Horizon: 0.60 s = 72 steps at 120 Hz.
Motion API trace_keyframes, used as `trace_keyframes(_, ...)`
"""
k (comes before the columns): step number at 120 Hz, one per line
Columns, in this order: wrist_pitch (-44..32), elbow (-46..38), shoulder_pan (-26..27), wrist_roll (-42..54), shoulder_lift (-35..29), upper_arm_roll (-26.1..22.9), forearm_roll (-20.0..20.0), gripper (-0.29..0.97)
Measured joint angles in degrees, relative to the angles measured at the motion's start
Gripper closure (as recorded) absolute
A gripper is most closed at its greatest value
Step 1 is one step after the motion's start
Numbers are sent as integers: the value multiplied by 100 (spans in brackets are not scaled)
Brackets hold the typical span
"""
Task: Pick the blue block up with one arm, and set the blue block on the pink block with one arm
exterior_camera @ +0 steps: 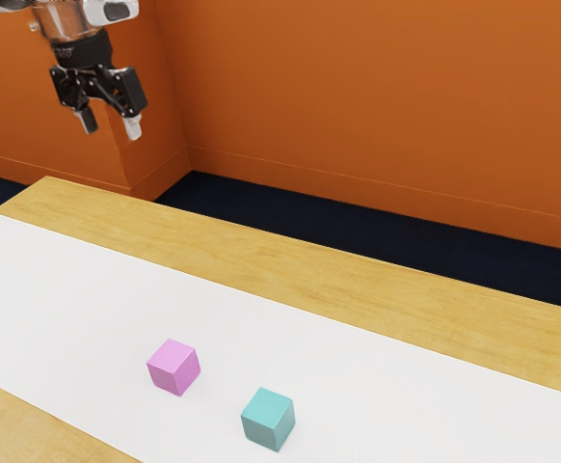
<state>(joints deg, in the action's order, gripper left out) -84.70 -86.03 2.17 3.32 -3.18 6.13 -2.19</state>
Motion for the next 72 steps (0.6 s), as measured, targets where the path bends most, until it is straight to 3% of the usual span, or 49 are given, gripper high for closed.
trace_keyframes(26,-380,-137,77,-96,211,51,-22,3)
trace_keyframes(72,-1947,-1926,751,-1140,347,33,-68,3)
